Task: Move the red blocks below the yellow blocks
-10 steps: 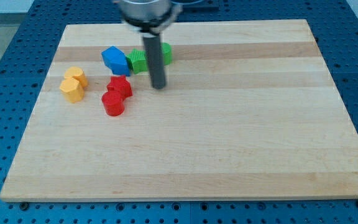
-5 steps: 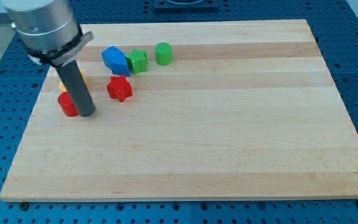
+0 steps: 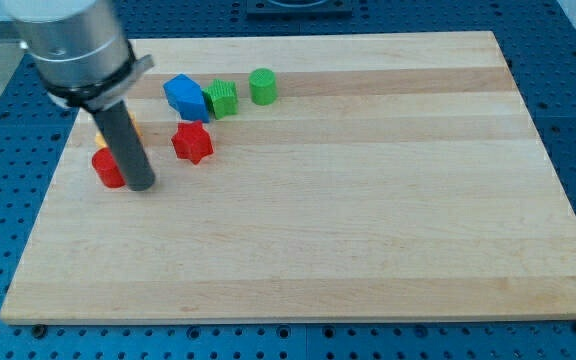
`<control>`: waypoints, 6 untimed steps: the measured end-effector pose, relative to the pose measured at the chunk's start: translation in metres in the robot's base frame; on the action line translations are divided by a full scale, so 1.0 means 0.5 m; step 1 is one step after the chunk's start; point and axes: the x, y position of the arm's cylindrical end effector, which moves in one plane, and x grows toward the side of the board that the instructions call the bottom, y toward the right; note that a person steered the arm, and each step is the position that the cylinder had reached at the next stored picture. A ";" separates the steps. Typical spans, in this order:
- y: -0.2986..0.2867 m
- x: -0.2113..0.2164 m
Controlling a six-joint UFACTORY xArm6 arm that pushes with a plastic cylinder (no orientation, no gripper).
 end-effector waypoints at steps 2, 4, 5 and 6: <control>0.050 0.002; 0.336 -0.071; 0.330 -0.108; 0.315 -0.123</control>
